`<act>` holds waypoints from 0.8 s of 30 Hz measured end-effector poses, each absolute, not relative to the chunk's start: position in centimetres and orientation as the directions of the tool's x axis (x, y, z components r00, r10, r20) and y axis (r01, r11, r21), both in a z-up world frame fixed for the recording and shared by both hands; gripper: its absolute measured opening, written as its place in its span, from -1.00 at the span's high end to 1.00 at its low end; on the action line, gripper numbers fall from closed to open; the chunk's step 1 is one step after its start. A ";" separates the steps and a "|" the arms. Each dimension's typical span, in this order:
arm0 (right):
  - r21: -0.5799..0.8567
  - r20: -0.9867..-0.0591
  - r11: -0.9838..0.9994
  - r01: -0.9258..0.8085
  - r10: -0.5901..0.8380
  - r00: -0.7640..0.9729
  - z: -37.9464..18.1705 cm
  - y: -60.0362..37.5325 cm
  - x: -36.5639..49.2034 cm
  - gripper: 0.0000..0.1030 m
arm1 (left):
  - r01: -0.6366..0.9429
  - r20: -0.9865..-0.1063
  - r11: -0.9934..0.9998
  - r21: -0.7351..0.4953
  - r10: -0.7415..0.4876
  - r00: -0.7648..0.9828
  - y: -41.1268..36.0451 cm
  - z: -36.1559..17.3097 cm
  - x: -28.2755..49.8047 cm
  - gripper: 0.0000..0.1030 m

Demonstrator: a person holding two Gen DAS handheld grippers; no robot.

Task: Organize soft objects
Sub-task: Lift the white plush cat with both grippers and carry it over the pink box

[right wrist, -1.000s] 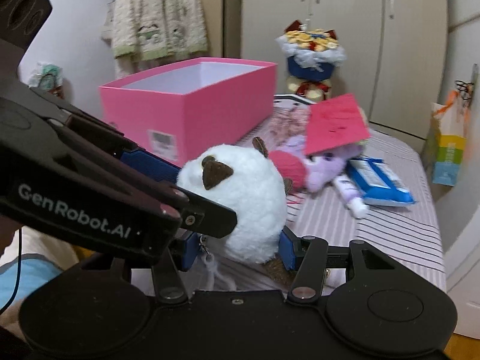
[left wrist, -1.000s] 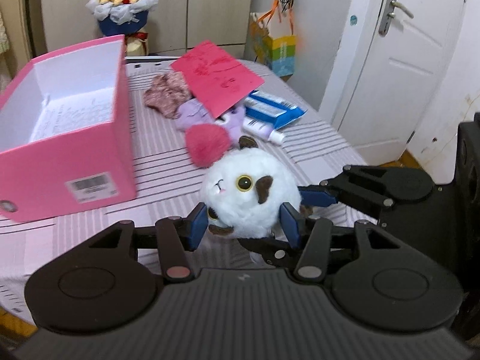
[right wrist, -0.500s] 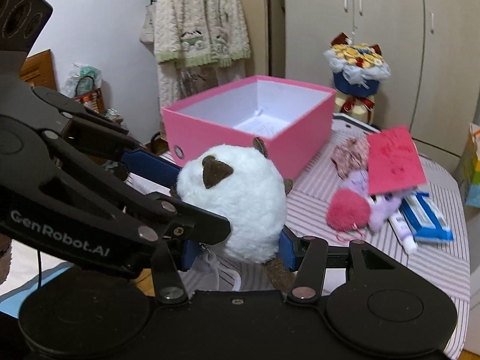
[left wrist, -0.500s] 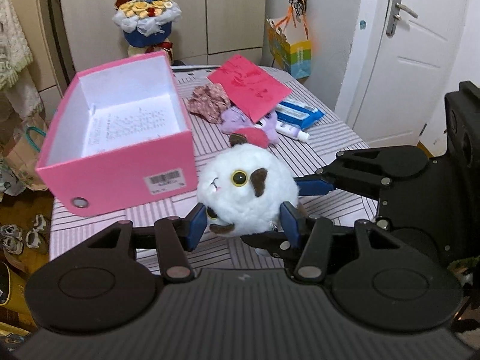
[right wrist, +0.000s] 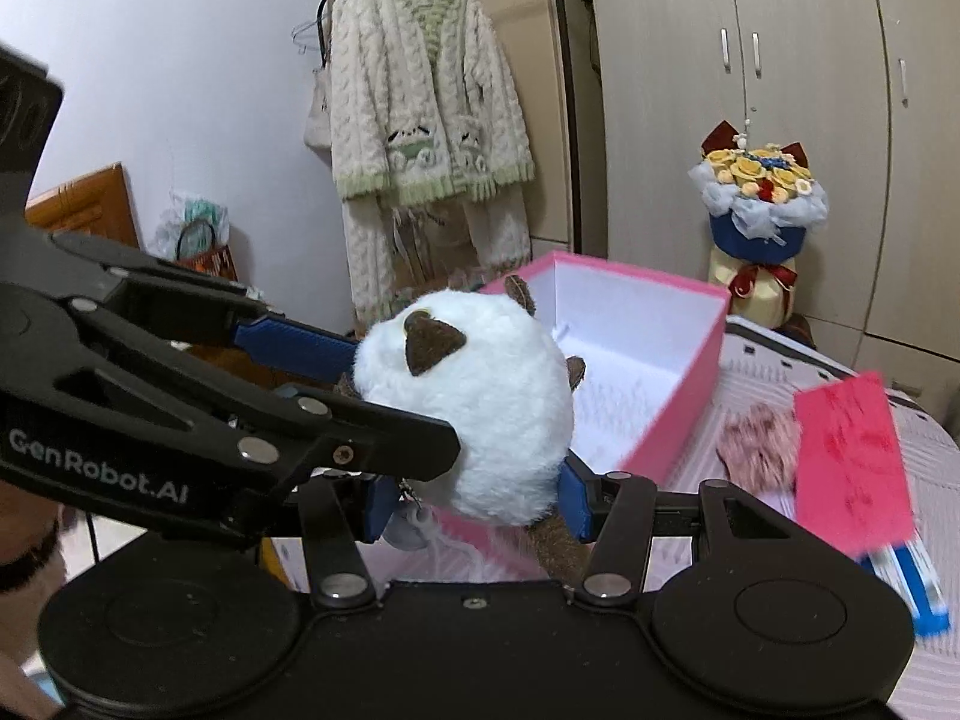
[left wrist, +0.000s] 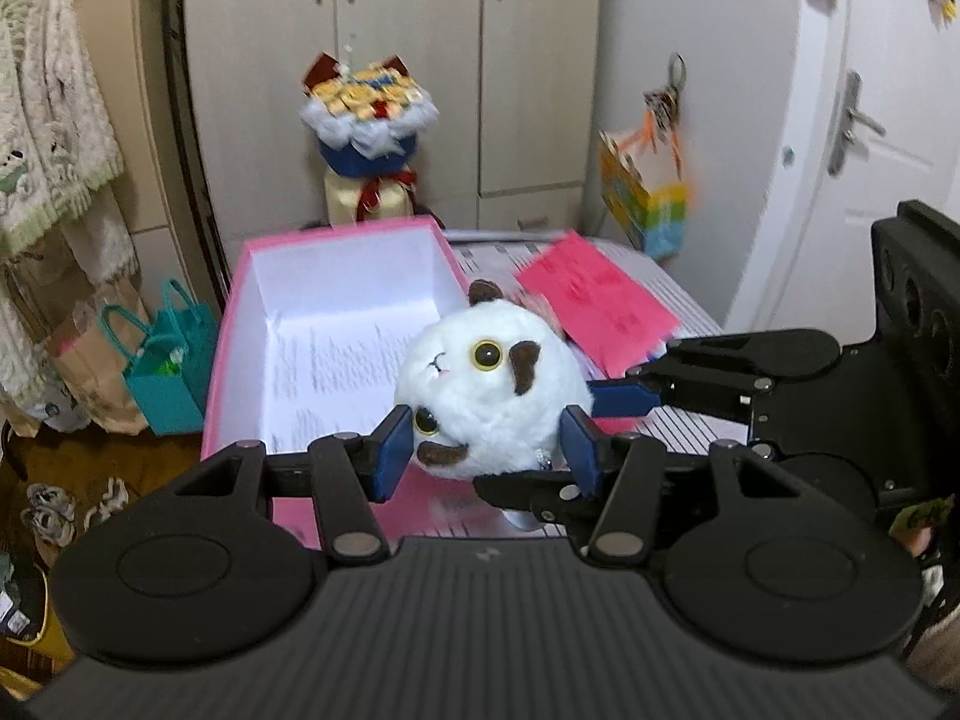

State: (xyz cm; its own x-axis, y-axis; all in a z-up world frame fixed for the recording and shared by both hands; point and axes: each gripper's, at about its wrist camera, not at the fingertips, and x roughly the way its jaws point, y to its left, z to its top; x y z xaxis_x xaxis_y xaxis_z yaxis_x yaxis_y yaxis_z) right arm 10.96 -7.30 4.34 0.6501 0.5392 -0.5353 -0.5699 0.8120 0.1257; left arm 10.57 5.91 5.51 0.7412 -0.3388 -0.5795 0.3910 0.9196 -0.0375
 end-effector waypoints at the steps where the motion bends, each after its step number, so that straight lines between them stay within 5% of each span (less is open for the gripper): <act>1: 0.126 -0.536 0.812 -0.569 0.539 0.650 4.4 -7.0 11.8 -0.14 | 0.387 -0.574 0.921 -0.045 -0.341 0.744 6.3 5.6 11.6 0.00; 11: 0.045 -0.619 0.827 -0.561 0.464 0.634 3.4 -4.0 22.3 -0.14 | 0.316 -0.586 0.932 -0.177 -0.358 0.727 8.5 3.9 23.6 0.00; 16: -0.103 -0.661 0.798 -0.594 0.391 0.640 2.3 -2.4 26.1 -0.14 | 0.262 -0.607 0.929 -0.263 -0.370 0.703 9.4 1.8 28.1 0.00; 24: -0.037 -0.711 0.727 -0.686 0.464 0.529 1.2 -0.8 30.5 -0.14 | 0.151 -0.647 0.958 -0.244 -0.276 0.711 10.5 0.6 30.5 -0.04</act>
